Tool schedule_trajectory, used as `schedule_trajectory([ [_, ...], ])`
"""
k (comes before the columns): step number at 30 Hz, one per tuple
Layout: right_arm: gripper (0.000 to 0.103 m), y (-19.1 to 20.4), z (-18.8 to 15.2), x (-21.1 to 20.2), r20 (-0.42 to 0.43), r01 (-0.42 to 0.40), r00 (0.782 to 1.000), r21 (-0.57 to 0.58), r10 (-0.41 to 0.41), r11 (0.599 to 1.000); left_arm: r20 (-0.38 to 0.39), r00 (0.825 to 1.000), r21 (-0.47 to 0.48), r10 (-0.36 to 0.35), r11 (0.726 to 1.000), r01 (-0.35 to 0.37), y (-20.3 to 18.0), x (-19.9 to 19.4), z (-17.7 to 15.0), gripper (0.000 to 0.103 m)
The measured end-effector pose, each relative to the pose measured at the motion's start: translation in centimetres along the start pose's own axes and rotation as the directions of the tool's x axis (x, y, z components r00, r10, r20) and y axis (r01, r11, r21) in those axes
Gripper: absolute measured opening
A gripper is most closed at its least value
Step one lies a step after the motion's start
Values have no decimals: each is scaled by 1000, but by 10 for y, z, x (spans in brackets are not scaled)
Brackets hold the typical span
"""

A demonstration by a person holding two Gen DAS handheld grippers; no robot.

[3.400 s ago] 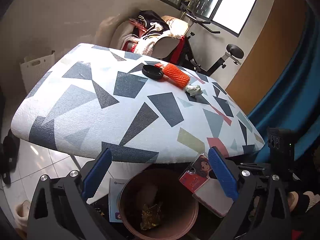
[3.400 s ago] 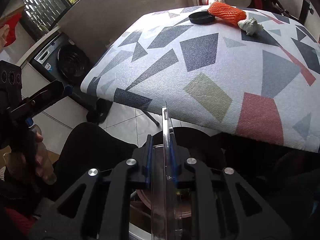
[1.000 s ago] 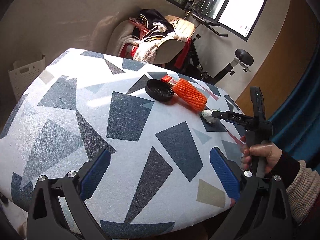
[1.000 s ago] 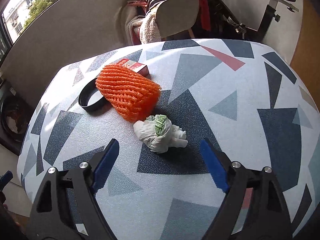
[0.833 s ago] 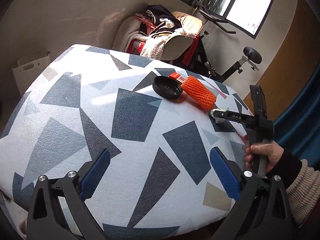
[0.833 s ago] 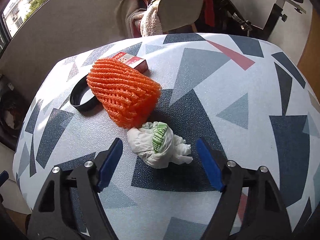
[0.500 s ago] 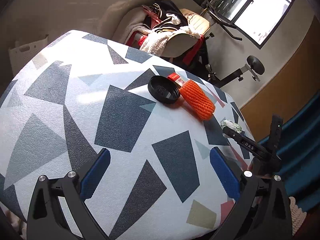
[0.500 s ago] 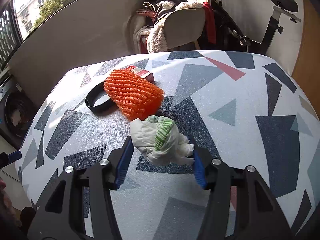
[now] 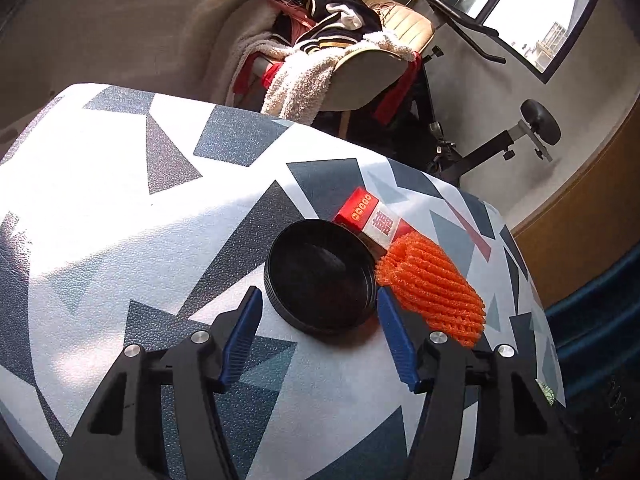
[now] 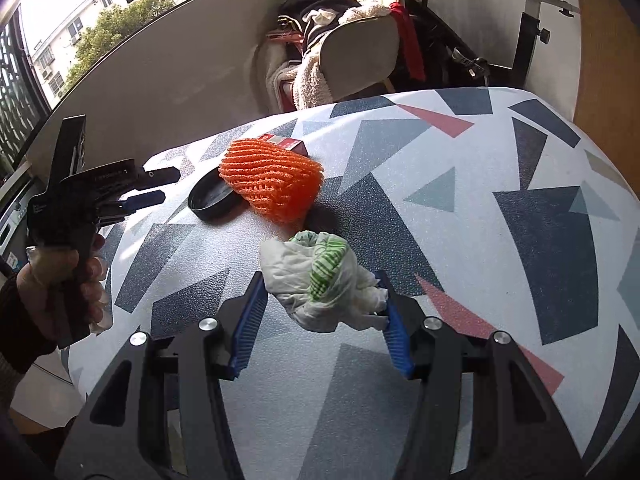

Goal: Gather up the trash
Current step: 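Grasp the black round lid with the left gripper while the right lifts the tissue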

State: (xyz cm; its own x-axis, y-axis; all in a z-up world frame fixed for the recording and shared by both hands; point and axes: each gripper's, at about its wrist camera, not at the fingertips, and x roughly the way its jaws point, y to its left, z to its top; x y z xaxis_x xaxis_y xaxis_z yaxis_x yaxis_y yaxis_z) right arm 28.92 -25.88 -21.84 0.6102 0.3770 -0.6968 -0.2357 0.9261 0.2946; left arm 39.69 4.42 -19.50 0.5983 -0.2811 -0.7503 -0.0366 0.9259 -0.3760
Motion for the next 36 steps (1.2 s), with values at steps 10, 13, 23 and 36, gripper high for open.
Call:
schedule_trajectory([
  [10,55,0,-14,-15,2,-3,1000,18,3,1000,-65,990,-45,126,991,-129,9,44,8,41],
  [13,55,0,-14,-16,-1,6,1000,22,-6,1000,-83,984,-51,156,986,-160,13,43,7,10],
  [23,55,6,-13,-25,-3,21,1000,16,-21,1000,-82,992,99,97,991,-88,4,-11,-19,4],
  [36,55,46,-30,-66,12,-10,1000,-36,10,999,-70,995,185,76,981,-62,16,-123,-110,4],
])
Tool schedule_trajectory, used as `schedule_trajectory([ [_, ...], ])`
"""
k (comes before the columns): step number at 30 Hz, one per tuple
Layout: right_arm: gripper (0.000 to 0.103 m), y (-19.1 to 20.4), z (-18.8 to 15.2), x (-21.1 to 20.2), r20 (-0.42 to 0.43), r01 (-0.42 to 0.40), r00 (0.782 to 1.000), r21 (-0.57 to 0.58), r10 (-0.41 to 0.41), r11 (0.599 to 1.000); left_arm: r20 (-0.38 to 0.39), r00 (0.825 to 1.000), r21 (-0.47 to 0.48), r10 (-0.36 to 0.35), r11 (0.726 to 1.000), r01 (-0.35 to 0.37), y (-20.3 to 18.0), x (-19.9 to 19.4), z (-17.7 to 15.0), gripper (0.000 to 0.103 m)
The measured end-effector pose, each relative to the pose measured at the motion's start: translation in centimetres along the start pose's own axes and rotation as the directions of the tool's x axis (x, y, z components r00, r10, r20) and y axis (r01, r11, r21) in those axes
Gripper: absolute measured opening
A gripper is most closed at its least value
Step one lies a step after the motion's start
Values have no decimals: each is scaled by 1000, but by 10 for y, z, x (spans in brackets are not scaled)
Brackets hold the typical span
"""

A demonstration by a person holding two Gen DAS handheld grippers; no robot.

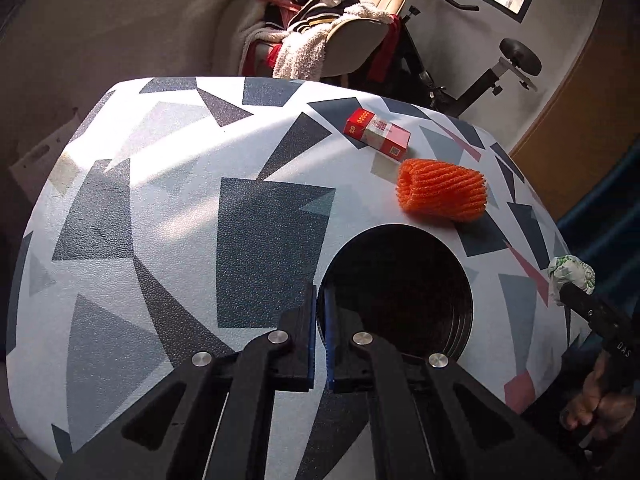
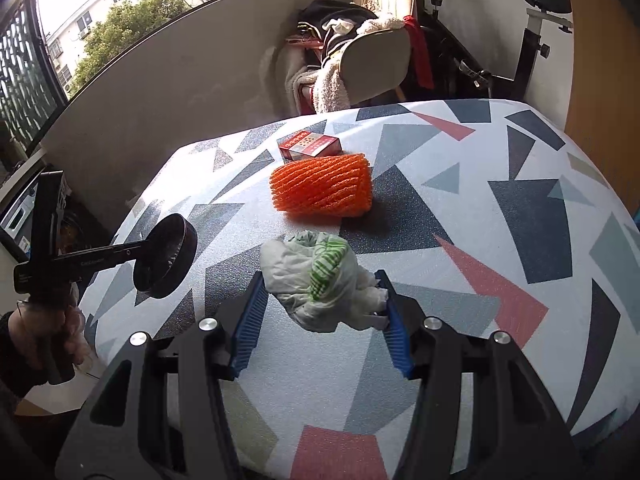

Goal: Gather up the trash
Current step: 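Grasp the black round lid with the left gripper while the right lifts the tissue, then carry the black lid over the brown bin with the left gripper while the right holds the tissue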

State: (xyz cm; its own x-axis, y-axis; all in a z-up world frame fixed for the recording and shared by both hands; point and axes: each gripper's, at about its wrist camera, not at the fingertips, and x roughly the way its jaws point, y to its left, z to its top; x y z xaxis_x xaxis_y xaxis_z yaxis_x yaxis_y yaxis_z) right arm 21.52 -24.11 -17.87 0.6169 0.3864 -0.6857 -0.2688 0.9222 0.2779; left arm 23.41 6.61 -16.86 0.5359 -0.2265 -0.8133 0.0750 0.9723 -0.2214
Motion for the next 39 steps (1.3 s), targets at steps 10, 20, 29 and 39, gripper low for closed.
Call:
schedule_trajectory([
  [10,55,28,-31,-36,-1,-9,1000,-40,9,999,32,998,93,-59,994,56,-38,-68,-103,4],
  [20,55,49,-58,-59,-16,-30,999,-60,29,998,44,998,224,-42,974,31,-68,-94,-184,5],
  [29,55,56,-77,-64,-46,-34,998,-68,31,997,34,998,197,-52,979,45,-68,-85,-216,7],
  [39,55,58,-93,-62,-65,-19,998,-76,14,997,123,988,153,-91,986,72,-60,-98,-214,70],
])
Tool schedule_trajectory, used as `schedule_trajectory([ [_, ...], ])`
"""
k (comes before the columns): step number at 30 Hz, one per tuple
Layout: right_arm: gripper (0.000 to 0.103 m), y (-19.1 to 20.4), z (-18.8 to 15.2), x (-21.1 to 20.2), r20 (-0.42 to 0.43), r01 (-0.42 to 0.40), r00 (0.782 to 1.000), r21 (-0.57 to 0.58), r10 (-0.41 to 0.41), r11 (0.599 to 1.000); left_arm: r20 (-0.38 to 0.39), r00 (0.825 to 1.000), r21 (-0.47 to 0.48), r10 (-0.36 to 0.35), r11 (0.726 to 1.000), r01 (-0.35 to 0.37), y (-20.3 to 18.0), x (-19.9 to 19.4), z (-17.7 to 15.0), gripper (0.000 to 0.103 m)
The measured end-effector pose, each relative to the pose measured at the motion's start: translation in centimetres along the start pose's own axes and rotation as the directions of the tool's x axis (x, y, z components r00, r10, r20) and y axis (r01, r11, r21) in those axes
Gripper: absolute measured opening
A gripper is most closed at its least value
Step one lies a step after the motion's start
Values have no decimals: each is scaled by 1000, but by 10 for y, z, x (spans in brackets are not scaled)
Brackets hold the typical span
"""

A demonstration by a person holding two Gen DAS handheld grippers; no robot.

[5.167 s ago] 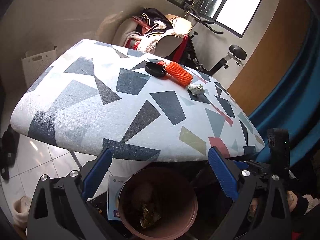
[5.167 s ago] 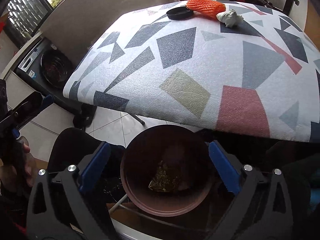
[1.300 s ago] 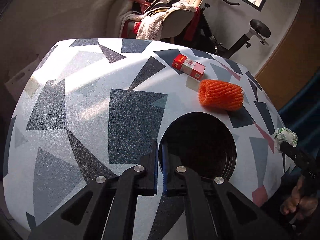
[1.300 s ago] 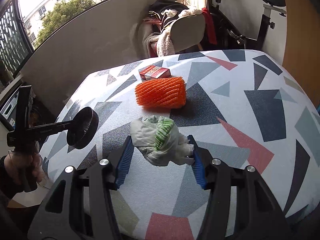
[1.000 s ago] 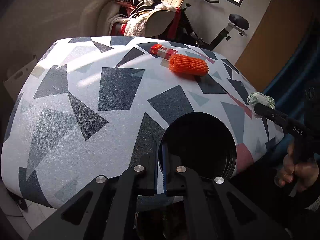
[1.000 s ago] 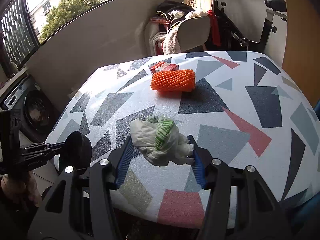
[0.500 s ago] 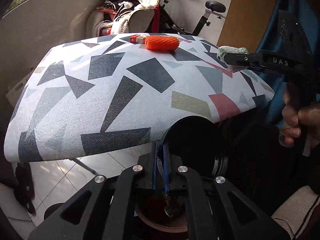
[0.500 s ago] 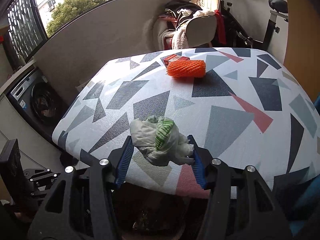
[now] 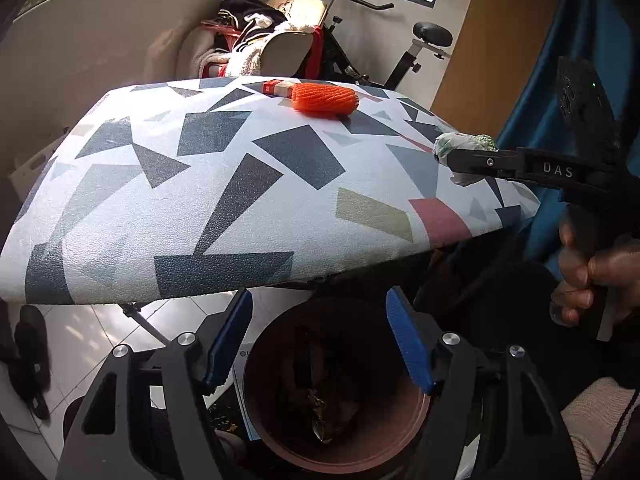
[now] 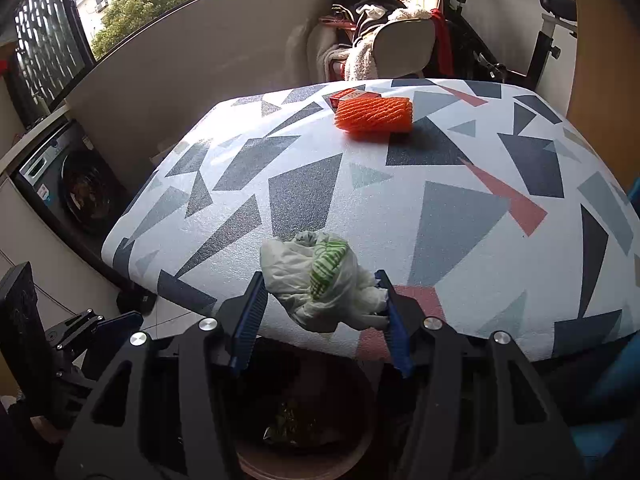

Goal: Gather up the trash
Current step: 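Lower the tissue over the brown bin and open the right gripper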

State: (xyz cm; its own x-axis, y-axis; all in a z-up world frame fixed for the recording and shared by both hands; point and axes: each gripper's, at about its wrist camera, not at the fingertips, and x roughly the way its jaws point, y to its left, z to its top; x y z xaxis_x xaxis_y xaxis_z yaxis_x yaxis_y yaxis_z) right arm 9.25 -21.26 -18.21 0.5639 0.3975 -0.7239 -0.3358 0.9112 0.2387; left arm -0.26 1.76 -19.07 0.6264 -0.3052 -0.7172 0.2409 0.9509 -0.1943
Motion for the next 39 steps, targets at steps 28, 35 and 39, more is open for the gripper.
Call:
schedule_trajectory([
  [28,56,56,-80,50,-282,-51,960,-176,0,983,66,991,-132,112,986,-103,23,-16,0,94],
  [35,56,55,-85,58,-322,-54,947,-170,-3,984,53,992,-141,113,984,-104,25,-12,-1,94],
  [39,57,55,-88,63,-342,-53,940,-172,-9,984,48,992,-141,115,984,-107,25,-11,-1,94],
])
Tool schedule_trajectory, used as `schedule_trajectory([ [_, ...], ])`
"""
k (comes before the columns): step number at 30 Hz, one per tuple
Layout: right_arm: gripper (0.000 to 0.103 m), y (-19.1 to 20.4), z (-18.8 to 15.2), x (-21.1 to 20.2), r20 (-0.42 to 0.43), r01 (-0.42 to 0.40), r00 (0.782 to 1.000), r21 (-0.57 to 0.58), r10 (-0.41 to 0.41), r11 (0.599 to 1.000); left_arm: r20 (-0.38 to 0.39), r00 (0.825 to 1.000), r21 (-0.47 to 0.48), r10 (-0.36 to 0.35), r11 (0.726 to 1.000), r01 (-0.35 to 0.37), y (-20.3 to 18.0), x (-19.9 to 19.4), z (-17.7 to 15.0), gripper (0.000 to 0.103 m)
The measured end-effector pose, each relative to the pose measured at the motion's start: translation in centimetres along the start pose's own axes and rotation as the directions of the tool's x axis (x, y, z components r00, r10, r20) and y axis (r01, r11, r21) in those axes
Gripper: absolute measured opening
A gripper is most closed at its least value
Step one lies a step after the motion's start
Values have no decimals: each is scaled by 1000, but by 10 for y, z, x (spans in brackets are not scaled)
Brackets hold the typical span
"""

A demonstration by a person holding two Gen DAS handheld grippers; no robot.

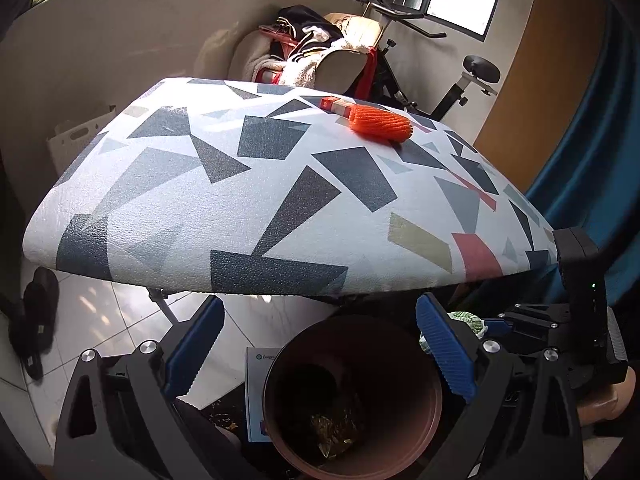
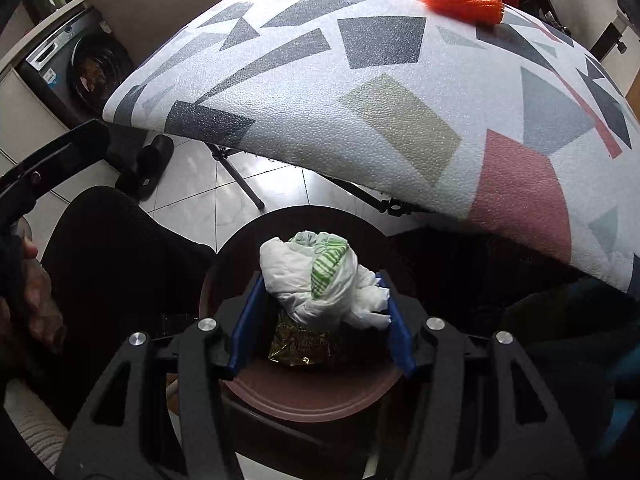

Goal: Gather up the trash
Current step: 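Lower the tissue over the brown bin and open the right gripper, then move the right gripper back over the board toward the orange foam net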

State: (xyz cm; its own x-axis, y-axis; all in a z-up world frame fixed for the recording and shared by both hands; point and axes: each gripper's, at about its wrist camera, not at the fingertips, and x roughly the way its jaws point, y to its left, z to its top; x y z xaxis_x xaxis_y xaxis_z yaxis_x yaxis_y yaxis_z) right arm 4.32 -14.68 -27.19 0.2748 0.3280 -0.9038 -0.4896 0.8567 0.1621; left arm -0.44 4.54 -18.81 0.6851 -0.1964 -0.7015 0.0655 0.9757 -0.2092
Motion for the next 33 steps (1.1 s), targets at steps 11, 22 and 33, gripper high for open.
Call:
schedule_trajectory([
  [11,66,1,-3,6,-28,27,999,-3,-27,1000,-4,1000,-6,5,1000,-5,2,2,0,94],
  [22,95,-10,5,-14,68,116,991,34,-118,993,0,1000,-14,9,1000,-9,5,0,1,94],
  [33,95,-29,15,-32,148,149,976,69,-157,987,-6,1000,-16,13,1000,-13,6,1,2,94],
])
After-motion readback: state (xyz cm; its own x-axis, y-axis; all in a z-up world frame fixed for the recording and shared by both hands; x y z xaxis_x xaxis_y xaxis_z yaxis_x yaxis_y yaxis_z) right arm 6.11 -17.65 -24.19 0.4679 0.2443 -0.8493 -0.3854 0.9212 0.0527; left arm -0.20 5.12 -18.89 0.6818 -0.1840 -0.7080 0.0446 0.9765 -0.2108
